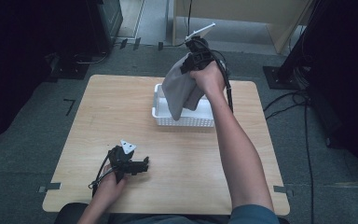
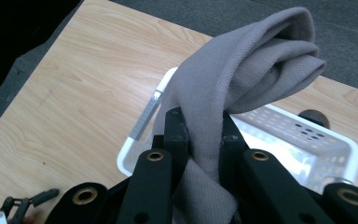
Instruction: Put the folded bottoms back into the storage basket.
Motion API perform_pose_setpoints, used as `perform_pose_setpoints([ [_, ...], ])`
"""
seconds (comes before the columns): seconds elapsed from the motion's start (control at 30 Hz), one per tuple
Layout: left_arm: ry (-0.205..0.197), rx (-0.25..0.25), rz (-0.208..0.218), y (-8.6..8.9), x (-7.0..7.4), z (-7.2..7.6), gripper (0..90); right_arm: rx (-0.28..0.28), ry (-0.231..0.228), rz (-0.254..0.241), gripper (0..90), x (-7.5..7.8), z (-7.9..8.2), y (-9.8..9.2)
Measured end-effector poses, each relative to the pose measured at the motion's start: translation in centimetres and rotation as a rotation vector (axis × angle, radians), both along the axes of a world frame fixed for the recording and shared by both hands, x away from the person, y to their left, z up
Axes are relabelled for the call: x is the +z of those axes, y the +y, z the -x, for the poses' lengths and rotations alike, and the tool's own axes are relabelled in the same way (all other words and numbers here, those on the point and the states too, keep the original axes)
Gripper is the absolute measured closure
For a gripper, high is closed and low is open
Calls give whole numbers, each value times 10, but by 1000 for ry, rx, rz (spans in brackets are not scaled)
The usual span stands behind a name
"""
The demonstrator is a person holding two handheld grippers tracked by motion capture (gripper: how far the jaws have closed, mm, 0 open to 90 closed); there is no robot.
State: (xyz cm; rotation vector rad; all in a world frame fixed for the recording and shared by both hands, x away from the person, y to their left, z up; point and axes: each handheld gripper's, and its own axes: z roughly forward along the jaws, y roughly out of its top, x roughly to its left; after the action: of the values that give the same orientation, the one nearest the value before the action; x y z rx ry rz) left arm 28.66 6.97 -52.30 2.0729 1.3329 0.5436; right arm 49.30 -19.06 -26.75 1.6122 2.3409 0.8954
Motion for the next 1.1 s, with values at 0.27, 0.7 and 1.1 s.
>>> perform_pose_setpoints([
  [0.27, 2, 2, 3, 0, 0, 0, 0, -35, 16, -37, 794, -28, -8, 5],
  [0.7, -2, 3, 3, 0, 0, 0, 0, -141, 82, -135, 794, -116, -22, -49],
  [1.1, 0, 4, 5, 0, 0, 0, 0, -168, 73, -97, 792, -127, -22, -65],
])
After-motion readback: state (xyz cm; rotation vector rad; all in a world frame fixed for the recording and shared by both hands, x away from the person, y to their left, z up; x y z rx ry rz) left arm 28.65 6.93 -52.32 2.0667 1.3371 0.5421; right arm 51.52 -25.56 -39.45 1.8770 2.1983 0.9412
